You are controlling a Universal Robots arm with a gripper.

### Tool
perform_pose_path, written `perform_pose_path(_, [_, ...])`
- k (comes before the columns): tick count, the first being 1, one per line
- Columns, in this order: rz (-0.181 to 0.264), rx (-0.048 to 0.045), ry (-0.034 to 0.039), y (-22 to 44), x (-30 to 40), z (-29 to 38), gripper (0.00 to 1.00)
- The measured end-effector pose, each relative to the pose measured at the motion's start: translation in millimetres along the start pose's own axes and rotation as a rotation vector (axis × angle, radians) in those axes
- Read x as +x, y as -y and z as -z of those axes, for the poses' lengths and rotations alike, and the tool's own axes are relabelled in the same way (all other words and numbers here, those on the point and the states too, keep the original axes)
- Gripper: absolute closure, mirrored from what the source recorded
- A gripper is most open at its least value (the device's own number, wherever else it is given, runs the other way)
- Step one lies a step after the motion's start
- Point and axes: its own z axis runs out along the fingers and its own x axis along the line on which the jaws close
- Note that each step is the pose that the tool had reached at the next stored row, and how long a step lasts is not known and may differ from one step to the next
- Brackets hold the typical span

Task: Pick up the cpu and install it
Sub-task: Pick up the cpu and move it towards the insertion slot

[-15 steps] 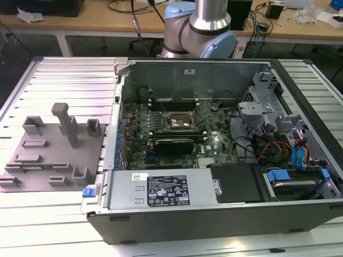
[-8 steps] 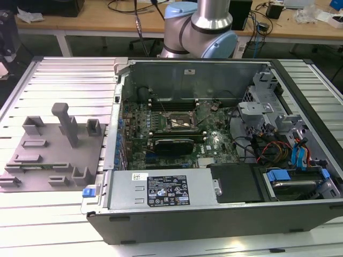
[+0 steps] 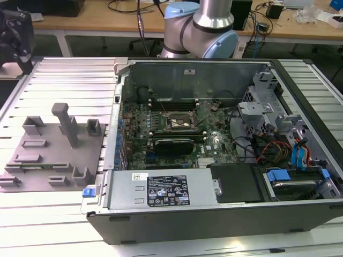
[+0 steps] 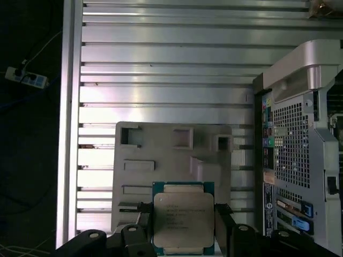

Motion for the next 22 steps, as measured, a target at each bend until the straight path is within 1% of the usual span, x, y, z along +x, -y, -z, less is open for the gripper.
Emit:
perform_pose_path(1, [0.0,0.0,0.0,0.0,-4.0,-0.1,0.45])
perform_pose_path(3, [0.0,0.0,0.0,0.1,-8.8,-0.2,0.45])
perform_pose_path(4, [0.0,0.0,0.0,0.2,-13.9,-0.3,0.45])
perform_pose_path(6, [0.0,0.0,0.0001,0.2,-19.7,-0.5,0.45])
perform_pose_path(7, [0.0,0.0,0.0,0.2,-24.5,-0.5,0.45])
perform_pose_path(9, [0.0,0.0,0.0,0.3,-29.9,-0.6,0.45])
perform_pose_path(11, [0.0,0.0,0.0,0.4,-41.3,-0.9,0.45])
perform_pose_path(12, [0.0,0.0,0.0,0.4,-45.5,-0.9,0.45])
perform_pose_path(16, [0.0,0.0,-0.0001,0.5,-56.6,-1.1,0.45])
perform_pose_path(19, [0.0,0.0,0.0,0.7,-74.5,-1.5,0.45])
perform_pose_path(21, [0.0,0.0,-0.0001,0.7,-80.5,-1.6,0.45])
perform_pose_path(22, [0.0,0.0,0.0,0.8,-84.9,-1.7,0.45])
